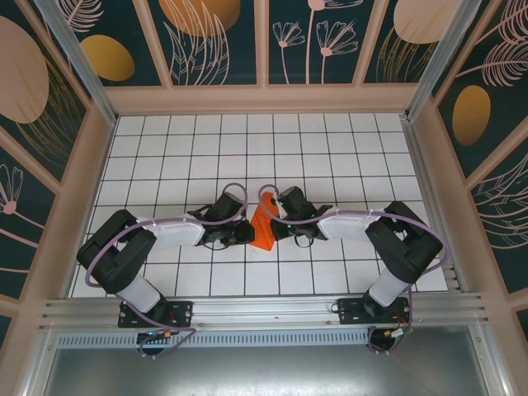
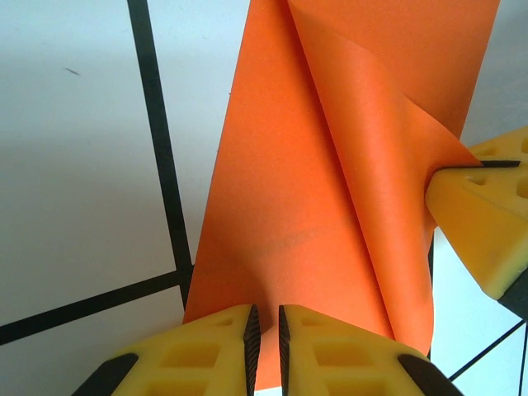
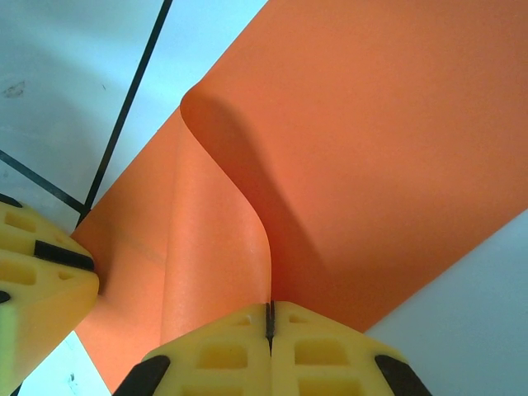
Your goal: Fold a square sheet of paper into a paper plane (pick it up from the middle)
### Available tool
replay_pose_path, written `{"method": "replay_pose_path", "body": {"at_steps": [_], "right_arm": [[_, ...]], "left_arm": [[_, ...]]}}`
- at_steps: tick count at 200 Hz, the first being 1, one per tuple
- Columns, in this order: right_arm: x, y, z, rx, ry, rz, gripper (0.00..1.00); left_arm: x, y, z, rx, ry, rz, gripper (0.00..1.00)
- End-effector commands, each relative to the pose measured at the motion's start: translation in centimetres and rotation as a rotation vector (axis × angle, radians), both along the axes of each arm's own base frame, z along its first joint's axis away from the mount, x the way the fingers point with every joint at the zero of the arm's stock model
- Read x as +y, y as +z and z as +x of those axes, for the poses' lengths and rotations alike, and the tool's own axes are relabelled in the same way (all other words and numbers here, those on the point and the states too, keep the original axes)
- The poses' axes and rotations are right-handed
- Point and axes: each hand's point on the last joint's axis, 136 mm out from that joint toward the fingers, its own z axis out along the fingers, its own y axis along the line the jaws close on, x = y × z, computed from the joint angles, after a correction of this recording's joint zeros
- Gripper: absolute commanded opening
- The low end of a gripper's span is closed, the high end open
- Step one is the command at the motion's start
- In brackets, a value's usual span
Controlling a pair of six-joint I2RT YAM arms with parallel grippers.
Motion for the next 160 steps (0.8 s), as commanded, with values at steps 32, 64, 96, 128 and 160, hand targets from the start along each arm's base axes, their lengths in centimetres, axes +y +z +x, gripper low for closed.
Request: {"method": "replay_pose_path", "body": {"at_steps": [32, 64, 96, 128, 160], "right_arm": [[-0.3, -0.3, 0.8, -0.015, -0.014, -0.029, 0.07], [-0.4, -0.7, 0.9, -0.013, -0.013, -0.041, 0.07], [-0.3, -0.9, 1.0, -0.012, -0.012, -0.046, 0.08], [-0.2, -0.4, 1.1, -0.021, -0.011, -0.04, 0.08], [0.1, 0.7, 1.4, -0.045, 0.002, -0.023, 0.08]], "left_arm": [[1.9, -2.2, -0.9, 0.037, 0.006, 0.101, 0.19], [1.9, -2.2, -0.8, 0.035, 0.006, 0.099, 0.19], [1.9, -2.2, -0.9, 0.039, 0.006, 0.101, 0.19], [1.9, -2.2, -0.9, 0.037, 0.005, 0.102, 0.19], [2.0, -2.4, -1.0, 0.041, 0.004, 0.104, 0.19]]}}
